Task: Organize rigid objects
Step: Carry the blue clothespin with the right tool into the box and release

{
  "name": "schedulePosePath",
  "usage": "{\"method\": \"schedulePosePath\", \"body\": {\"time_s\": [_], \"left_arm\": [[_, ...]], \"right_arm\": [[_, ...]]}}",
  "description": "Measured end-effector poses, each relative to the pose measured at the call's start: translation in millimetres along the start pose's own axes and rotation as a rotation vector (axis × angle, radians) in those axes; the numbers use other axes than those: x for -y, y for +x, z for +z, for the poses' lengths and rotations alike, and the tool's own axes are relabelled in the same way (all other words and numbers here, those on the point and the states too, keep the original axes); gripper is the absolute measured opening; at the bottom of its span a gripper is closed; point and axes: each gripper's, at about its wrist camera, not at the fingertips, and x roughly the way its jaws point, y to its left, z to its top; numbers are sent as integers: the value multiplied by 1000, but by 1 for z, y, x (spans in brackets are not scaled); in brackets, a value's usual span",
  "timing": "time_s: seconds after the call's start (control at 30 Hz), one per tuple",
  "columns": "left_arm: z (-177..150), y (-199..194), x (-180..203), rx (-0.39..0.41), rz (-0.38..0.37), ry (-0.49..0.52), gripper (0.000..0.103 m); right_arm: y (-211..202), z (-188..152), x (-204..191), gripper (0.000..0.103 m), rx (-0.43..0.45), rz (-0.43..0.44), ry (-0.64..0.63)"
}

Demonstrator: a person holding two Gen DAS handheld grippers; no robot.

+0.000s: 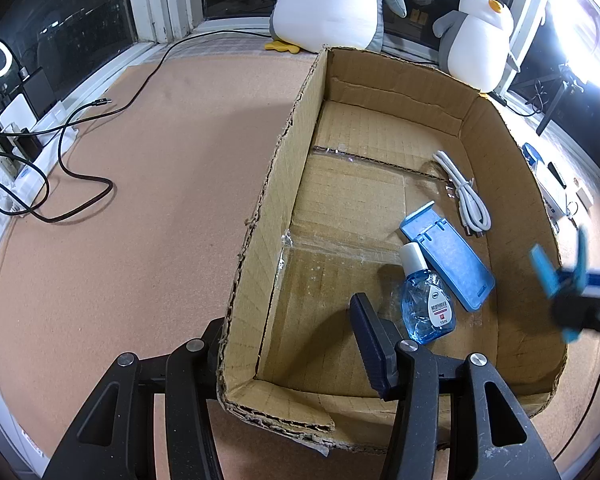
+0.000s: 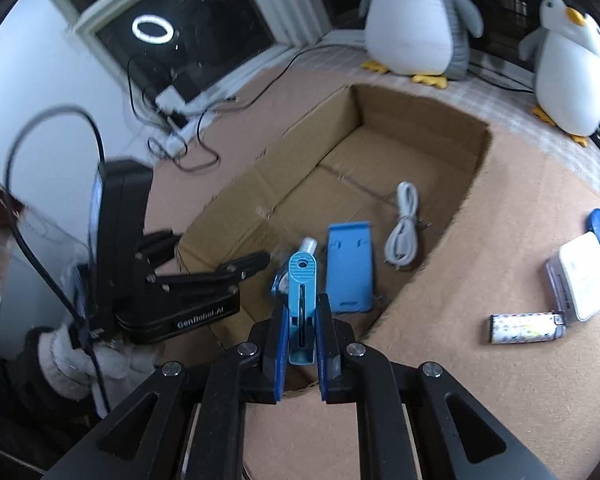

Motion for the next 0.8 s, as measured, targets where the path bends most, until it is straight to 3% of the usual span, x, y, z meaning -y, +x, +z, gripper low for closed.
{"method": "schedulePosePath", "body": {"time_s": [0.33, 0.5, 0.8], "left_arm": [[0, 0, 0, 1, 0, 0, 54], [0, 0, 0, 0, 0, 0, 54], [0, 0, -1, 1, -1, 1, 54]], "right_arm": [[16, -8, -11, 11, -32, -21, -53], [13, -8, -11, 28, -23, -12, -54], [-3, -9, -5, 28, 25, -1, -6]]}}
